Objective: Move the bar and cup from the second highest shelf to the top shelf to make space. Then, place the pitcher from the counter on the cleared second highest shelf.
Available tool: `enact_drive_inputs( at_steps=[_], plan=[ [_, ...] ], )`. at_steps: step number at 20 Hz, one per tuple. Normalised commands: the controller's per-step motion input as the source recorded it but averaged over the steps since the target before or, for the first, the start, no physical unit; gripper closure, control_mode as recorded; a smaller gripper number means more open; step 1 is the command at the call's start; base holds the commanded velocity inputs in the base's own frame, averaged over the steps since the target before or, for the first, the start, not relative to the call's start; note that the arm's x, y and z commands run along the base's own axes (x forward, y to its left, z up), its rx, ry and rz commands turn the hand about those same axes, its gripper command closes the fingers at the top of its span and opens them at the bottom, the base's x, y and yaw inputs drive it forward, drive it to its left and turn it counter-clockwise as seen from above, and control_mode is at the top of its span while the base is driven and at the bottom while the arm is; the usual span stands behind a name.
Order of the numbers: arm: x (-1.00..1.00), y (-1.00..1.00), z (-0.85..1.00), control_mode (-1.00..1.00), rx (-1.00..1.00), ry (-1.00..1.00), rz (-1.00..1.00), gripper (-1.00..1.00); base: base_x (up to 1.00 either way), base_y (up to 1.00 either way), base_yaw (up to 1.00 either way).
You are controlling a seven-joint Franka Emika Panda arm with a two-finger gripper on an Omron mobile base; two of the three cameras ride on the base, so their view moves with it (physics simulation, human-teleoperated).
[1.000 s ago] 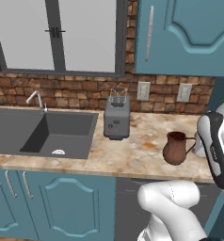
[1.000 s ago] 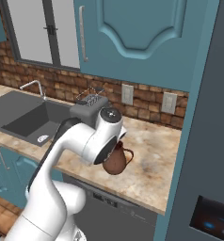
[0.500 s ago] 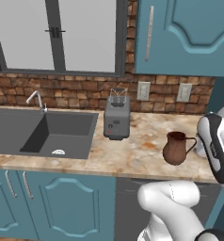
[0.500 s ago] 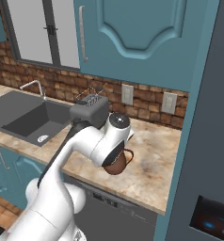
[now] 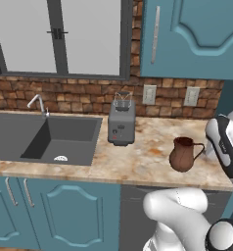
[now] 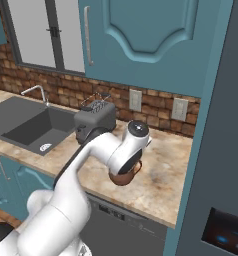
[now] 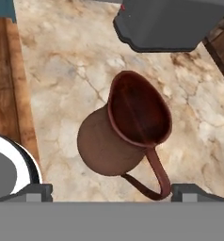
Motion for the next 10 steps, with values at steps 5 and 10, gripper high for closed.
enact_drive_inputs(
  at_steps=[5,10],
  plan=[
    [0.28,-0.19,-0.05,-1.00,0.00,0.00,0.00,-1.00,0.00,0.00,0.00],
    [0.21,0.00,-0.05,-1.00,0.00,-0.01,0.01,-1.00,0.00,0.00,0.00]
  ],
)
